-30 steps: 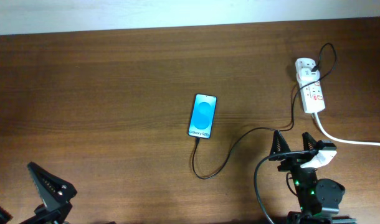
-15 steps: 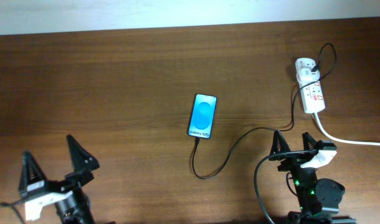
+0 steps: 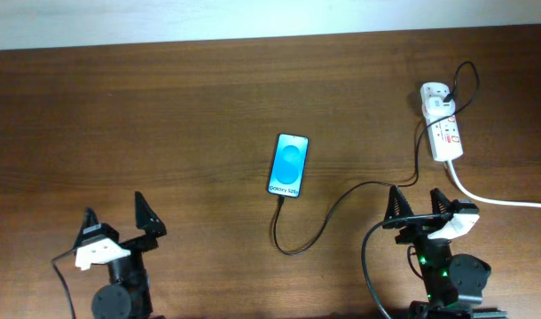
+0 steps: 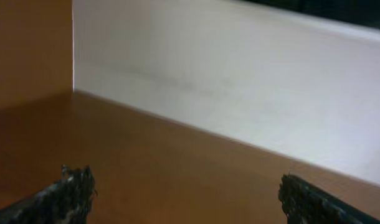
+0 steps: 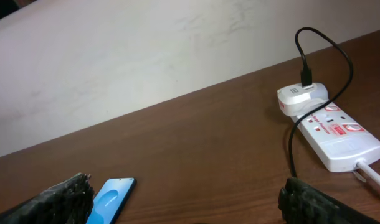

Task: Plug charger to phone and switch on socket

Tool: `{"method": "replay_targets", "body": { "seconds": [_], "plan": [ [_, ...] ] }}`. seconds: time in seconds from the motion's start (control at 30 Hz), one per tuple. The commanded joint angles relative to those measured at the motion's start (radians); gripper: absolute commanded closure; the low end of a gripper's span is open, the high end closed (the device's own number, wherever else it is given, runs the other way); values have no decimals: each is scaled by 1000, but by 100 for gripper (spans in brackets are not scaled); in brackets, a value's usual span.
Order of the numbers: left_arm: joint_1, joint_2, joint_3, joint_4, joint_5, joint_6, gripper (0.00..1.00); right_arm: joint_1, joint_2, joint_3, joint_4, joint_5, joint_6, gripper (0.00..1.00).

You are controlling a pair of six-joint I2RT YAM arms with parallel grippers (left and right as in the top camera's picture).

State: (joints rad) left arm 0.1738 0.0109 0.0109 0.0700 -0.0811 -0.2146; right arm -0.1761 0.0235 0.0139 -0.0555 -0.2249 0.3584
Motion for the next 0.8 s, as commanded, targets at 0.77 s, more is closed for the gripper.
{"method": "replay_targets", "body": {
  "seconds": [0.77],
  "plan": [
    [-68,-6,-2,-154,79,204,1,-8,-1,-8,-3,9,-10,1]
  ]
}}
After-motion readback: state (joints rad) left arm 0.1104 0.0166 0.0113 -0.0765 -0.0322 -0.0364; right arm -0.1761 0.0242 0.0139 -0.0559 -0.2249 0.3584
